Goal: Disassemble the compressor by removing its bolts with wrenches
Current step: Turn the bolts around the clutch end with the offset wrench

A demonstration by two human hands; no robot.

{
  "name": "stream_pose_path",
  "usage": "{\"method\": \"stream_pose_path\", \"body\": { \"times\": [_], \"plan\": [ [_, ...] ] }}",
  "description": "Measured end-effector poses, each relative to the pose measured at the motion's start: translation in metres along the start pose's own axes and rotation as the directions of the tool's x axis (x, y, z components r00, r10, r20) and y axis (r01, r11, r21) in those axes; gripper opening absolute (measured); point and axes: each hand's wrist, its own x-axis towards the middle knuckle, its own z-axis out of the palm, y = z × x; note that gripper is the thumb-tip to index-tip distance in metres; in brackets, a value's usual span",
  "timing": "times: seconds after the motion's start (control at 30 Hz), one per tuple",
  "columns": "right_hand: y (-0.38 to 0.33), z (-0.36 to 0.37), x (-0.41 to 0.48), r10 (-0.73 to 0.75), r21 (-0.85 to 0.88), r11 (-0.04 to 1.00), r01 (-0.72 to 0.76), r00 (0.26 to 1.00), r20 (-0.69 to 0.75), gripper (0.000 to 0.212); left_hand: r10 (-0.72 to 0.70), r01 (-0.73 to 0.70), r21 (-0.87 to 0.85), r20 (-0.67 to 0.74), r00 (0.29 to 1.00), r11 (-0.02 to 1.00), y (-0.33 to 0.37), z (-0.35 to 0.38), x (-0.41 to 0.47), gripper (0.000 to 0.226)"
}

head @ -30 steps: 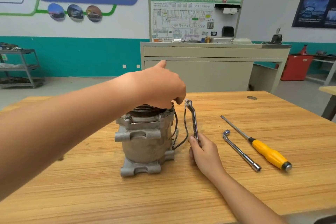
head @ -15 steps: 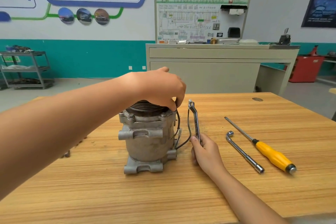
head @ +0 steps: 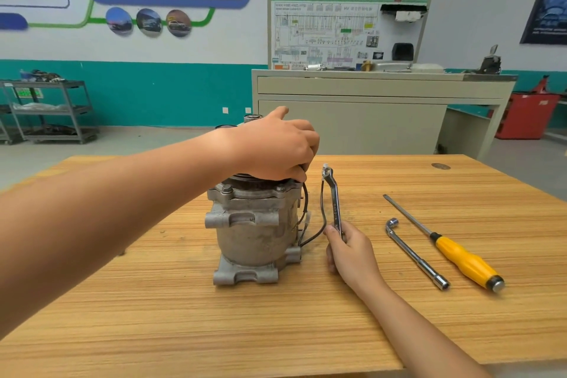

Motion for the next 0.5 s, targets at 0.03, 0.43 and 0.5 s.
{"method": "stream_pose_path", "body": {
  "times": [0.03, 0.43, 0.5],
  "plan": [
    [-0.001, 0.0, -0.001, -0.01, -0.005, 1.0, 0.01, 1.0, -0.001, 0.027, -0.001, 0.001, 0.013, -0.006, 1.0, 1.0, 0.0, 0.0, 0.0, 0.035],
    [-0.017, -0.012, -0.013, -0.093, 0.079, 0.993, 0.092, 0.996, 0.01, 0.017, -0.039, 0.034, -0.099, -0.049, 0.998, 0.995, 0.001, -0.002, -0.003, 0.036],
    [-0.025, -0.023, -0.017, -0.169, 0.015, 0.985, 0.169, 0.986, -0.001, 0.018, -0.131, 0.085, -0.338, -0.116, 0.985, 0.937, -0.006, -0.004, -0.01, 0.037]
  ]
}}
